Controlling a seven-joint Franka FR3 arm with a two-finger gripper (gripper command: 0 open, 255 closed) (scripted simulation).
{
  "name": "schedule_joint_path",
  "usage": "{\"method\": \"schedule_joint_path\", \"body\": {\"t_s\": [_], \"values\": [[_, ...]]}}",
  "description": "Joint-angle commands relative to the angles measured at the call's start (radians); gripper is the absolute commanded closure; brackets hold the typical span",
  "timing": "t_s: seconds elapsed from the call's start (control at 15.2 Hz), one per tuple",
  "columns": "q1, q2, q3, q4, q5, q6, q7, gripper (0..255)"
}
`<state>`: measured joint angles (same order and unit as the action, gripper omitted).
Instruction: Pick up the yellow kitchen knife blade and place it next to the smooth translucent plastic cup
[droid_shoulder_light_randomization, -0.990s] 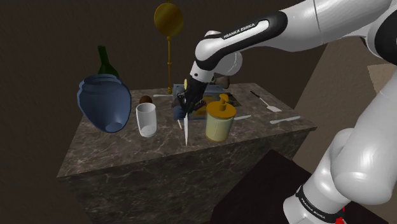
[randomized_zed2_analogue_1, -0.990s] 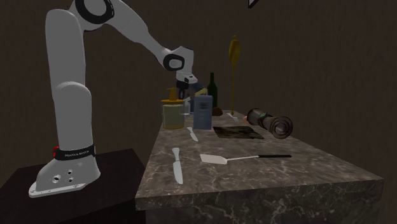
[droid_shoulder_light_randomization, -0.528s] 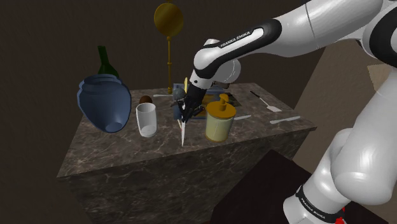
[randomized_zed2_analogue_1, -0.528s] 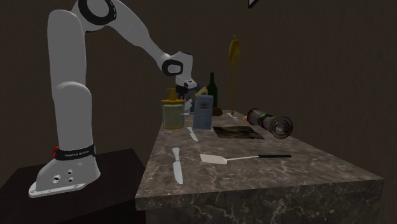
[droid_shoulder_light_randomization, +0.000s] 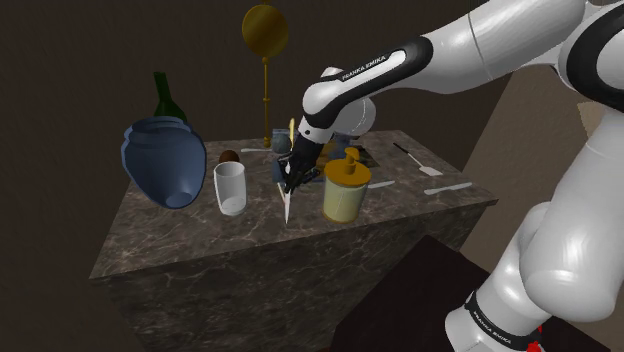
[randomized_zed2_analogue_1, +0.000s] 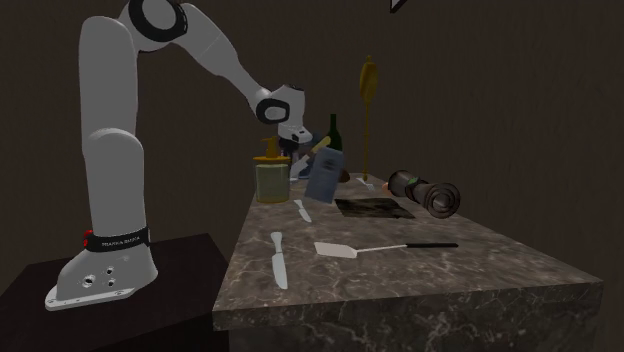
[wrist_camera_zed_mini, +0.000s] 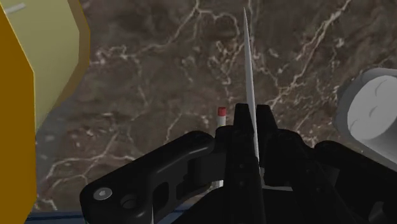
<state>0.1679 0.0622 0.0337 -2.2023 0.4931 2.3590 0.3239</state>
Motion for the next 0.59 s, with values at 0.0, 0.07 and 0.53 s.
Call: {"method": "schedule_joint_path", "body": {"t_s": [0.0,0.07,0.53], "values": [[-0.001,0.046,-0.002,-0.023,0.000,0.004,0.009,255],[-0.001,0.046,-0.002,-0.023,0.000,0.004,0.009,255],[-0.003,0.048,-0.002,-0.020,0.000,0.003,0.007,0]]}}
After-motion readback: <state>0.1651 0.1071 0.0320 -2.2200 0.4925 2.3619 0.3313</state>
